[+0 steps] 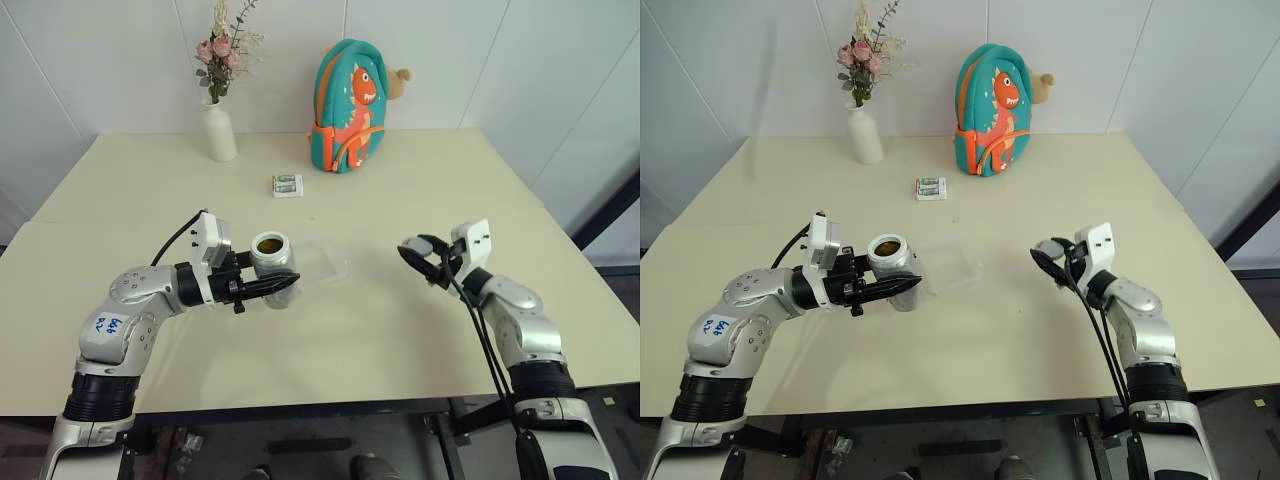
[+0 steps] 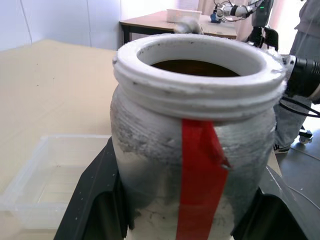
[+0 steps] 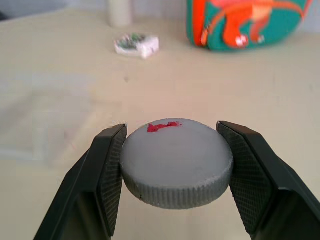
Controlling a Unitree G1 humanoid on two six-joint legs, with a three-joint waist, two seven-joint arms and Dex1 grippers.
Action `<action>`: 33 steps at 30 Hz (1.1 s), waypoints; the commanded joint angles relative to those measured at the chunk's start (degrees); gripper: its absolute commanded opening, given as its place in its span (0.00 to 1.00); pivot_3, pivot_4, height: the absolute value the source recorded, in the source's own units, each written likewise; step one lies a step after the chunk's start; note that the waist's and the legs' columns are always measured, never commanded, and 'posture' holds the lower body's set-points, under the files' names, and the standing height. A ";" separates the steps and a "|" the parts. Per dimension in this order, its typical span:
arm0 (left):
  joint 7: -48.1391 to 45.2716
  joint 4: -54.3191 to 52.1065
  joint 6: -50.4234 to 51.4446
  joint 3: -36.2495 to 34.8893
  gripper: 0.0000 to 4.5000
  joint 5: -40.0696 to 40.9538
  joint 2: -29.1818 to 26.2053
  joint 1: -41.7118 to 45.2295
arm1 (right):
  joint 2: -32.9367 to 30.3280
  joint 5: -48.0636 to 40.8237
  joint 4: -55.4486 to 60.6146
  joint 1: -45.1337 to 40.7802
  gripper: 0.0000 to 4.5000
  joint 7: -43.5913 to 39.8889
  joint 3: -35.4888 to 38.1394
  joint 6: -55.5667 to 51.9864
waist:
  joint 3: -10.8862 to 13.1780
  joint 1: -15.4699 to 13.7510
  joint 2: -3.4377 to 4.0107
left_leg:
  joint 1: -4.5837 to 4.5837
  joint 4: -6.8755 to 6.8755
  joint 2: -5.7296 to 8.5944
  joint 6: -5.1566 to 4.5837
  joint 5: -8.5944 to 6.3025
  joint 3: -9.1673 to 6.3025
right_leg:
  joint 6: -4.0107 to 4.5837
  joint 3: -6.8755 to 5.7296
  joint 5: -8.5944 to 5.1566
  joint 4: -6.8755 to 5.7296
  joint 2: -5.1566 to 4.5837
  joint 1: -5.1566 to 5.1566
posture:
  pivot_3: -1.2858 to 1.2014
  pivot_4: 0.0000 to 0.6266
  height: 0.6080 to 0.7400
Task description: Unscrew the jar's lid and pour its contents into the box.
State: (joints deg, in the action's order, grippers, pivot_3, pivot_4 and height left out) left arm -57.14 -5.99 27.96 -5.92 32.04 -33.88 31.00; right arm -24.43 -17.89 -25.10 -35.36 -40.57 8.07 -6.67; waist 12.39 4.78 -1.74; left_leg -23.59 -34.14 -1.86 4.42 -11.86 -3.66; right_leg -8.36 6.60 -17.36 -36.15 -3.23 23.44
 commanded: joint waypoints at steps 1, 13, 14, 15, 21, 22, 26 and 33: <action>0.06 -0.39 -0.59 -0.63 0.44 0.88 0.06 1.74 | 0.21 1.64 -5.14 0.68 0.57 0.25 0.75 5.30 | 0.00 -0.03 0.00 | 0.01 0.00 0.00 0.00 0.00 0.00 | 0.00 0.00 0.00 0.00 0.00 -0.01 | 0.52 0.24 1.00; 0.56 2.75 -0.64 -0.88 0.44 0.44 0.36 4.72 | -1.53 -0.57 -4.52 0.21 0.99 -2.35 2.09 0.51 | 0.00 -0.02 0.00 | 0.17 -0.01 0.01 0.08 0.06 0.00 | -0.02 0.01 0.01 -0.10 0.00 -0.13 | 0.52 0.24 1.00; 0.87 3.70 -0.70 -0.81 0.44 0.04 0.33 5.38 | -2.03 -1.07 -2.68 -0.01 0.99 -2.40 2.16 -1.15 | 0.00 -0.05 0.00 | 0.17 -0.01 0.01 0.09 0.07 0.00 | -0.02 0.00 0.01 -0.11 0.00 -0.13 | 0.52 0.24 1.00; 1.02 4.62 -0.86 -0.74 0.44 -0.32 0.30 6.00 | -2.38 -2.00 -0.32 -0.13 0.99 -2.97 2.18 -2.98 | 0.00 -0.10 0.00 | 0.17 -0.01 0.01 0.09 0.07 -0.01 | -0.02 0.01 0.01 -0.11 0.00 -0.12 | 0.52 0.24 1.00; 1.49 14.24 -6.69 -0.24 0.44 -4.63 0.24 12.51 | -6.11 -6.38 18.67 1.12 0.99 -9.42 -1.79 -13.91 | 0.00 -0.09 0.01 | 0.18 0.00 0.01 0.09 0.08 -0.02 | -0.02 0.00 0.01 -0.15 0.01 -0.11 | 0.52 0.24 1.00; 1.38 17.04 -7.72 -0.05 0.44 -5.54 0.25 14.63 | -7.03 -6.56 21.81 1.06 0.99 -10.32 -2.61 -14.80 | 0.00 -0.17 0.00 | 0.18 0.00 0.01 0.09 0.08 -0.03 | -0.03 -0.01 0.01 -0.16 0.02 -0.11 | 0.52 0.24 1.00; 0.20 28.30 -12.48 3.74 0.44 -12.49 -0.90 22.19 | -9.23 -8.98 28.42 -0.73 0.99 -11.16 -3.24 -20.92 | 0.00 -0.38 0.00 | 0.14 -0.04 0.03 0.09 0.08 -0.04 | -0.04 -0.03 0.01 -0.13 0.01 -0.11 | 0.52 0.24 1.00; 10.53 51.14 -30.97 9.29 0.44 -27.57 2.16 36.39 | -9.88 -8.41 32.65 -0.66 0.99 -9.78 -3.63 -23.16 | 0.01 -1.13 0.00 | -0.10 0.01 0.05 0.08 0.08 -0.05 | -0.07 -0.05 0.02 0.04 0.01 0.05 | 0.52 0.24 1.00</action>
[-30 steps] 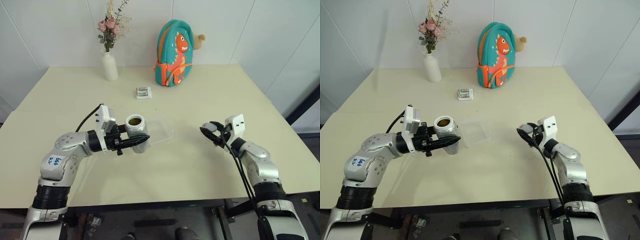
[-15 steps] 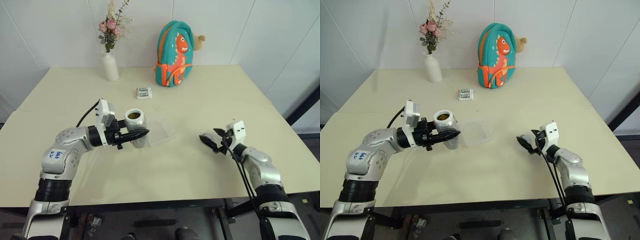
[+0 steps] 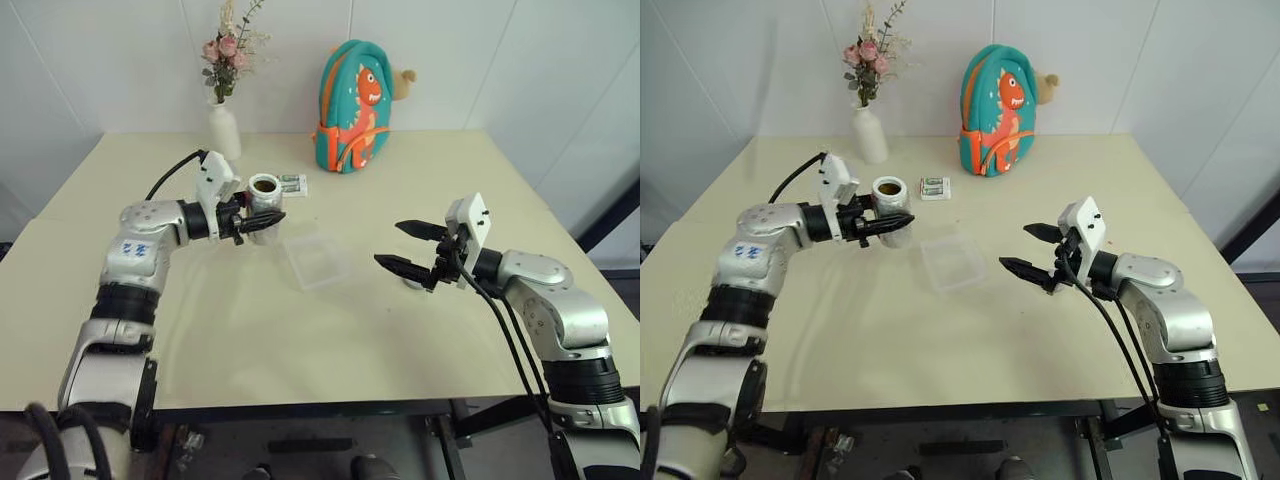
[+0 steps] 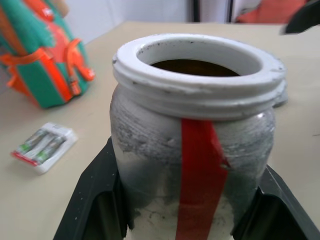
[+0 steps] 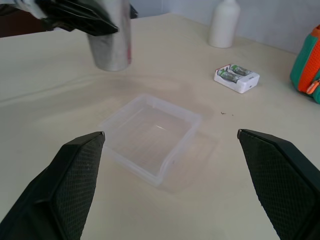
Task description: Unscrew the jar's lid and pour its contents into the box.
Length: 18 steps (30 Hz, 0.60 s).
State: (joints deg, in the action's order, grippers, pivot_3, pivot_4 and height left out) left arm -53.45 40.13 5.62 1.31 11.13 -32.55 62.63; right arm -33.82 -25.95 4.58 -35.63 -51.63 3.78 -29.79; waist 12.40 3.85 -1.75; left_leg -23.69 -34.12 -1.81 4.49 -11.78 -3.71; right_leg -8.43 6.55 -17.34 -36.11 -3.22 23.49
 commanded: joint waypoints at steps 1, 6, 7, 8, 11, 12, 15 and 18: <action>9.27 7.13 -11.29 3.41 0.44 -9.46 1.34 5.83 | -0.49 0.06 3.34 -0.04 0.99 1.76 0.64 0.10 | 0.00 -0.43 0.00 | -0.04 -0.01 0.00 -0.01 -0.01 -0.01 | -0.02 -0.01 0.00 0.04 0.00 0.02 | 0.52 0.24 1.00; 18.13 13.39 -22.19 6.62 0.44 -17.51 3.45 7.96 | -0.30 -0.20 4.75 1.88 0.99 3.55 1.18 -0.14 | 0.00 -0.91 0.00 | -0.30 -0.04 0.01 -0.06 -0.04 -0.02 | -0.12 0.00 -0.04 0.12 0.00 0.17 | 0.52 0.24 1.00; 20.98 14.17 -25.00 8.14 0.44 -20.45 3.37 8.18 | -0.19 -0.45 5.03 2.30 0.99 3.92 1.37 -0.35 | 0.00 -0.92 0.00 | -0.40 -0.07 0.01 -0.06 -0.04 -0.03 | -0.12 0.00 -0.04 0.12 -0.01 0.26 | 0.52 0.24 1.00; 22.80 14.89 -27.17 9.21 0.44 -22.46 3.25 8.38 | -0.14 -0.67 5.22 2.55 0.99 4.14 1.44 -0.50 | 0.00 -0.97 0.00 | -0.43 -0.08 0.01 -0.06 -0.03 -0.03 | -0.12 0.00 -0.04 0.12 -0.01 0.28 | 0.52 0.24 1.00; 34.85 16.68 -32.03 13.14 0.44 -31.25 2.47 10.45 | 0.00 -0.79 5.29 3.27 0.99 4.73 1.45 -0.32 | 0.00 -1.01 0.00 | -0.44 -0.10 0.02 -0.06 -0.04 -0.03 | -0.12 0.00 -0.04 0.10 -0.01 0.29 | 0.52 0.24 1.00; 38.62 17.00 -33.95 14.45 0.44 -34.10 2.03 10.96 | 0.01 -0.81 5.28 3.38 0.99 4.83 1.44 -0.23 | 0.00 -1.03 0.00 | -0.44 -0.12 0.02 -0.06 -0.04 -0.03 | -0.13 0.00 -0.03 0.09 -0.01 0.29 | 0.52 0.24 1.00; 52.35 15.06 -36.86 24.12 0.44 -50.19 -0.62 12.74 | 0.45 -1.25 5.13 3.57 0.99 5.55 1.74 -0.31 | 0.00 -1.16 0.00 | -0.44 -0.19 0.04 -0.06 -0.04 -0.03 | -0.18 0.00 -0.01 0.06 0.00 0.27 | 0.52 0.24 1.00; 66.76 12.54 -38.23 33.76 0.44 -65.43 -2.63 14.53 | 1.07 -1.43 4.95 3.70 0.99 6.25 1.86 -0.31 | 0.00 -1.33 0.00 | -0.43 -0.22 0.05 -0.06 -0.04 -0.03 | -0.22 0.03 0.01 0.07 -0.01 0.25 | 0.52 0.24 1.00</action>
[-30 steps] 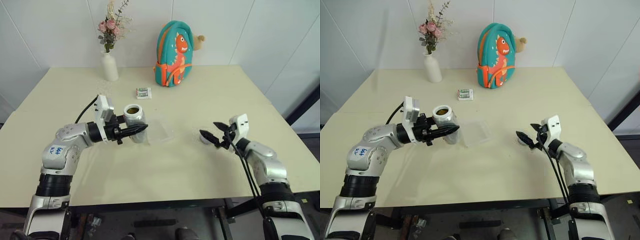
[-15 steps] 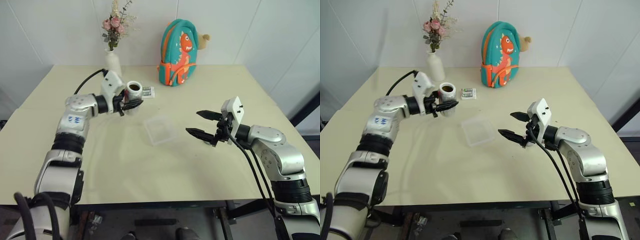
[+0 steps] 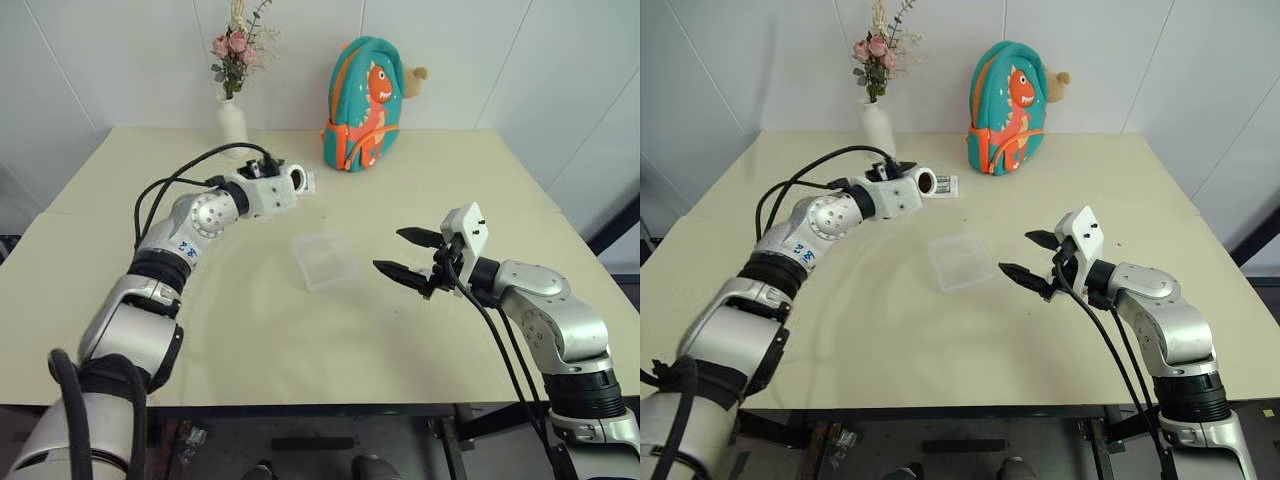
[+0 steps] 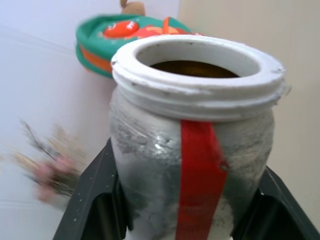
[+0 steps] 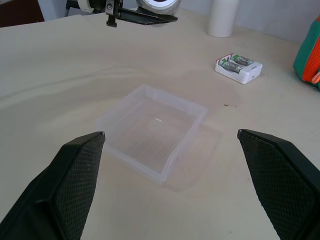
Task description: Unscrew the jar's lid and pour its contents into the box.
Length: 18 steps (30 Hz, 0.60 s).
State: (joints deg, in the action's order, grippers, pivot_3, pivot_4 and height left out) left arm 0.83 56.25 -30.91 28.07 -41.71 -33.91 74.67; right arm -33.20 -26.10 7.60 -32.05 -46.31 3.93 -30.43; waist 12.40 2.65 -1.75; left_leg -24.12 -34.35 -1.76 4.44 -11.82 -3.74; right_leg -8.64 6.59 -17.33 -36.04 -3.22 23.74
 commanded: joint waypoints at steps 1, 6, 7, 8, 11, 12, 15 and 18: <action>16.01 -4.49 -0.68 9.82 0.44 -16.93 -1.43 3.17 | 0.67 -1.40 1.98 0.19 0.99 1.14 1.75 0.25 | 0.00 -0.31 0.00 | 0.00 -0.01 0.00 0.00 0.00 0.00 | 0.00 0.00 0.00 0.00 0.00 -0.01 | 0.52 0.24 1.00; 34.31 -7.55 7.08 19.84 0.44 -34.47 -2.30 5.19 | 1.43 -1.98 1.76 0.02 0.99 1.77 2.01 -0.04 | 0.00 -1.09 0.00 | -0.02 -0.03 0.02 0.00 0.00 0.01 | -0.02 0.00 0.01 -0.01 0.00 0.00 | 0.52 0.24 1.00; 33.42 -5.91 6.95 20.56 0.44 -34.71 -1.27 5.65 | 1.78 -2.12 1.48 -0.12 0.99 1.93 2.11 0.14 | 0.00 -1.09 0.00 | -0.03 -0.03 0.02 0.00 0.00 0.01 | -0.02 0.00 0.01 -0.01 0.00 0.00 | 0.52 0.24 1.00; 34.35 -5.33 8.67 21.25 0.44 -35.99 -0.40 6.27 | 2.19 -2.30 1.27 -0.23 0.99 2.26 2.23 0.20 | 0.00 -1.13 0.00 | -0.04 -0.02 0.02 0.00 0.00 0.01 | -0.02 0.00 0.01 0.00 0.00 0.00 | 0.52 0.24 1.00; 35.76 -3.59 12.40 23.25 0.44 -39.05 1.63 7.45 | 2.85 -2.15 0.94 -0.25 0.99 2.70 2.21 0.48 | 0.00 -1.21 0.00 | -0.04 -0.01 0.02 0.00 0.00 0.01 | -0.03 -0.01 0.00 0.00 0.00 0.00 | 0.52 0.24 1.00; 35.85 -2.96 12.80 23.68 0.44 -39.45 2.03 7.63 | 2.92 -2.04 0.87 -0.28 0.99 2.74 2.14 0.55 | 0.00 -1.20 0.00 | -0.05 -0.01 0.03 0.00 0.00 0.01 | -0.03 -0.02 0.00 0.00 0.00 0.00 | 0.52 0.24 1.00; 33.41 -4.92 12.96 24.19 0.44 -40.13 2.38 8.26 | 3.86 -2.66 0.60 0.10 0.99 2.77 2.13 0.52 | 0.00 -0.95 0.00 | -0.03 0.02 0.03 0.00 0.00 0.01 | -0.04 -0.01 -0.01 0.01 0.00 0.00 | 0.52 0.24 1.00; 34.96 -8.47 12.57 24.61 0.44 -41.32 1.25 7.64 | 4.49 -2.20 -0.16 -0.05 0.99 2.72 1.89 1.29 | 0.00 -0.98 0.00 | -0.02 0.07 0.03 0.01 0.01 0.00 | -0.04 -0.01 -0.01 -0.03 0.01 0.04 | 0.52 0.24 1.00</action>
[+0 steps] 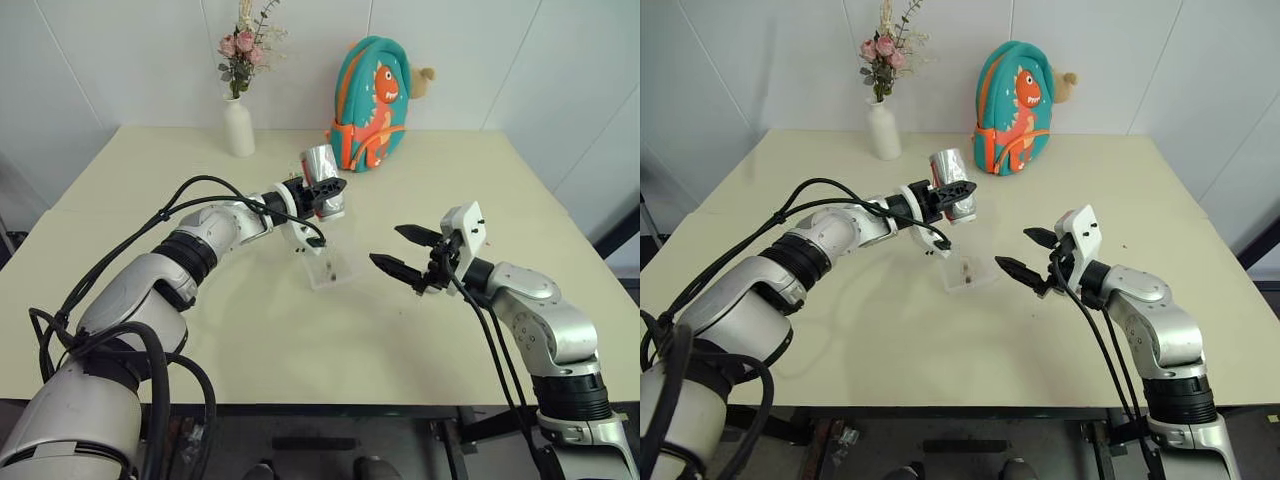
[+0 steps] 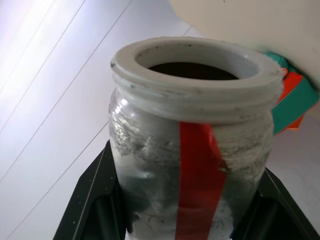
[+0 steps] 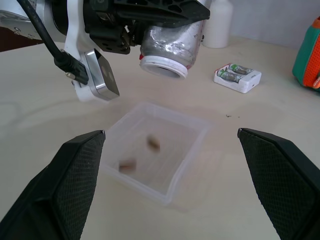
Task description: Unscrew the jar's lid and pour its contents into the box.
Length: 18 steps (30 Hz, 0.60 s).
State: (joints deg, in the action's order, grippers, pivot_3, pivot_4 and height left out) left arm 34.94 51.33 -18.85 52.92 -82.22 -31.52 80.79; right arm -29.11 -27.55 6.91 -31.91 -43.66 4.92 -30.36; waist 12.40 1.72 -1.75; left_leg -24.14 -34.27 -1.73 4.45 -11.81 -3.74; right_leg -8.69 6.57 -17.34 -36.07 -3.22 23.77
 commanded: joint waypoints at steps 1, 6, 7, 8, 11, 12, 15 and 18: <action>-0.42 -3.91 -0.12 -0.20 0.44 -0.76 -1.63 1.08 | 0.69 -0.69 0.22 -0.35 0.99 0.15 0.89 1.51 | 0.00 -0.09 0.00 | 0.00 0.00 0.00 0.00 0.00 0.00 | -0.01 0.00 0.00 0.00 0.00 0.00 | 0.52 0.24 1.00; -4.04 -5.51 -3.10 -3.22 0.44 3.35 -4.09 -1.09 | 0.87 -0.30 -0.79 -0.32 0.99 -0.18 0.88 2.44 | 0.00 -0.05 0.00 | 0.00 -0.01 0.00 0.01 0.00 0.00 | 0.00 0.00 0.00 -0.02 -0.01 -0.01 | 0.52 0.24 1.00; -6.82 -4.94 -4.62 -5.12 0.44 6.67 -4.21 -1.65 | 0.81 -0.23 -0.99 -0.26 0.99 -0.26 0.85 2.62 | 0.00 -0.04 0.01 | 0.00 -0.02 0.00 0.01 0.01 0.00 | 0.00 0.01 0.00 -0.04 -0.01 -0.01 | 0.52 0.24 1.00; -9.63 -4.14 -5.95 -7.52 0.44 10.63 -4.18 -2.30 | 0.81 -0.25 -1.12 -0.23 0.99 -0.26 0.87 2.73 | 0.00 -0.07 0.01 | 0.01 -0.02 0.00 0.01 0.01 0.00 | 0.00 0.01 0.00 -0.06 -0.01 0.00 | 0.52 0.24 1.00; -19.12 -1.65 -10.25 -14.74 0.44 22.65 -4.29 -4.44 | 0.75 -0.23 -1.12 0.03 0.99 -0.35 0.80 3.02 | 0.00 -0.20 0.00 | 0.01 -0.07 0.00 0.02 0.03 0.00 | 0.00 0.00 0.00 -0.12 -0.01 0.00 | 0.52 0.24 1.00; -24.84 -0.16 -10.99 -19.62 0.44 30.53 -3.78 -6.02 | 0.73 -0.27 -0.88 0.24 0.99 -0.39 0.77 2.97 | 0.00 -0.17 0.01 | 0.01 -0.08 0.00 0.02 0.03 0.00 | 0.00 0.00 0.00 -0.11 -0.01 -0.01 | 0.52 0.24 1.00; -42.52 1.22 -4.13 -34.55 0.44 52.44 -1.63 -10.63 | 0.51 -0.30 0.09 0.94 0.99 -0.62 0.51 2.69 | -0.01 0.07 0.01 | 0.02 -0.16 0.00 0.02 0.03 0.01 | 0.02 0.00 -0.01 -0.27 -0.01 -0.01 | 0.52 0.24 1.00; -53.47 -0.18 6.52 -45.33 0.44 66.12 -0.52 -13.71 | 0.04 0.15 0.57 1.21 0.99 -1.13 0.06 2.91 | 0.00 0.26 0.02 | 0.04 -0.31 -0.01 0.00 0.04 -0.01 | 0.07 -0.04 -0.05 -0.49 0.00 0.01 | 0.52 0.24 1.00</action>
State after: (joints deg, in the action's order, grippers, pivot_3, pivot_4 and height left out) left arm -13.29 52.67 -17.63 13.64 -24.54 -32.01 66.89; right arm -28.31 -27.04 4.53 -30.46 -44.34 4.66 -28.65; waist 12.40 1.98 -1.73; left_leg -24.09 -34.65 -1.74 4.45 -11.77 -3.75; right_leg -8.61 6.54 -17.39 -36.64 -3.22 23.78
